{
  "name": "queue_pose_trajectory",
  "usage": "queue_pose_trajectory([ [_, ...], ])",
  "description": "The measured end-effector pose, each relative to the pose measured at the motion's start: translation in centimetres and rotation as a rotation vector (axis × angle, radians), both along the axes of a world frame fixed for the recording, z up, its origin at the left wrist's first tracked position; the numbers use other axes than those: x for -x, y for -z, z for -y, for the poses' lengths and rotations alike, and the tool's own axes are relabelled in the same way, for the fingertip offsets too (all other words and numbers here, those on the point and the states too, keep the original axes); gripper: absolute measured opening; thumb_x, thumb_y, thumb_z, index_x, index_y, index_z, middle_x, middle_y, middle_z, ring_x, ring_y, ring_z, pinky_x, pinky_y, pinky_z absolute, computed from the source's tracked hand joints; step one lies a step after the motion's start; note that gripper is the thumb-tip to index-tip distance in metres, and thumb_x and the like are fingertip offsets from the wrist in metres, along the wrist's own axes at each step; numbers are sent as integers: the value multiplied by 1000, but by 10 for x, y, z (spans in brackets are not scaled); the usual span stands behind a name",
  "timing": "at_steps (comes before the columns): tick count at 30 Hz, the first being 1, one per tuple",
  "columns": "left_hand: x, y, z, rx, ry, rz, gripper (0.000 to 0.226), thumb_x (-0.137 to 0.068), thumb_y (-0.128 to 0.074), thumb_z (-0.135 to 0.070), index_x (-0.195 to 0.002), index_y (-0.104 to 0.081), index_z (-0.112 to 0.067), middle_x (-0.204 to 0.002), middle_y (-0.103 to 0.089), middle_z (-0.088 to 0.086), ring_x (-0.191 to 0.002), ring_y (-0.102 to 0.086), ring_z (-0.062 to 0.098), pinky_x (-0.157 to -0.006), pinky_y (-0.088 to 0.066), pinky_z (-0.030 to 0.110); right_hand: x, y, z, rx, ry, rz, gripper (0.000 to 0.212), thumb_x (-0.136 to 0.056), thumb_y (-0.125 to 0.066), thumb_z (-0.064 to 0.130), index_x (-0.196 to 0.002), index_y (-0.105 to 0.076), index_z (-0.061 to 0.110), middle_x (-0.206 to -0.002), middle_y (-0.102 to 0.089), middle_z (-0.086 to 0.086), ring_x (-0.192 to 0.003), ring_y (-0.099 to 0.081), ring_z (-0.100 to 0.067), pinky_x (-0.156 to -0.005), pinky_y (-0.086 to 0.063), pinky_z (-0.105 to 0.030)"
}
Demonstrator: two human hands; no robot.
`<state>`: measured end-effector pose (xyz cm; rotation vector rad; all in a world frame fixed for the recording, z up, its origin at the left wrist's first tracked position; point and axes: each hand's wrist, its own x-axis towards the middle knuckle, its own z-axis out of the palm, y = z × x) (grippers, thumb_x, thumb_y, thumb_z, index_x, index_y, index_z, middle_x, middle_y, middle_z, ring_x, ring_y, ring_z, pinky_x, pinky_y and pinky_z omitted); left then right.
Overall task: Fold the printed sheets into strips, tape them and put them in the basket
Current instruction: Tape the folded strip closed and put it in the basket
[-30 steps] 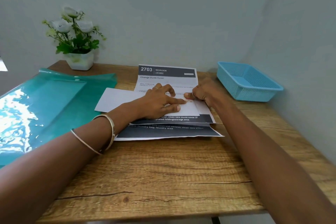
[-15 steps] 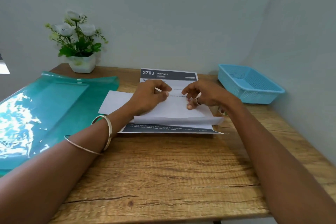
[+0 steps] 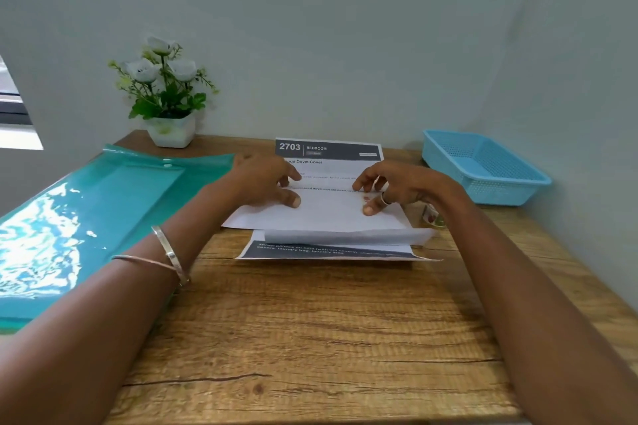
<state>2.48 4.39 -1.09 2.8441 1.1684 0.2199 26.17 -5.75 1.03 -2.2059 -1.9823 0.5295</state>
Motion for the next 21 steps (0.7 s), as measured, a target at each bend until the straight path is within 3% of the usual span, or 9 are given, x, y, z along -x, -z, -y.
queue_pose_trajectory([
  [7, -3, 5, -1, -54, 21, 48, 40, -83, -64, -46, -120, -60, -31, -121, -60, -7, -118, -48, 19, -104, -18, 48, -14, 9, -3, -130, 55, -46, 22, -73, -77, 41, -94, -72, 44, -100, -71, 18, -101, -61, -7, -97, -48, -42],
  [9, -3, 5, -1, -21, 22, 95, 37, -83, -66, -42, -117, -61, -30, -121, -60, -8, -118, -47, 19, -104, -18, 48, -14, 10, -2, -174, 83, -151, 14, -75, -77, 37, -89, -74, 36, -96, -72, 15, -100, -62, -8, -98, -48, -41],
  [11, -2, 3, 1, 12, 14, 153, 37, -81, -68, -40, -116, -61, -30, -118, -60, -9, -117, -48, 18, -103, -19, 49, -11, 9, 2, -213, 135, -342, 7, -82, -73, 19, -88, -75, 22, -94, -73, 8, -99, -64, -10, -96, -50, -32],
  [14, 0, 0, 1, 60, 4, 238, 38, -78, -72, -39, -114, -62, -30, -105, -56, -12, -110, -50, 18, -101, -27, 48, -6, 6, 10, -222, 145, -464, 13, -84, -69, 9, -96, -73, 14, -94, -71, 4, -89, -62, -6, -73, -47, -12],
  [17, 2, -4, -2, 80, 13, 316, 40, -75, -75, -41, -111, -63, -32, -102, -53, -12, -105, -52, 18, -98, -37, 48, -2, 5, 11, -204, 217, -594, 11, -81, -72, 7, -91, -72, 11, -85, -71, 2, -81, -62, -8, -74, -50, -21],
  [21, 5, -10, 0, 60, 12, 391, 42, -73, -75, -43, -111, -62, -34, -105, -52, -13, -104, -49, 13, -101, -33, 49, 3, -2, 8, -229, 418, -869, 11, -73, -73, -5, -80, -69, 2, -75, -71, -8, -75, -67, -17, -64, -55, -28],
])
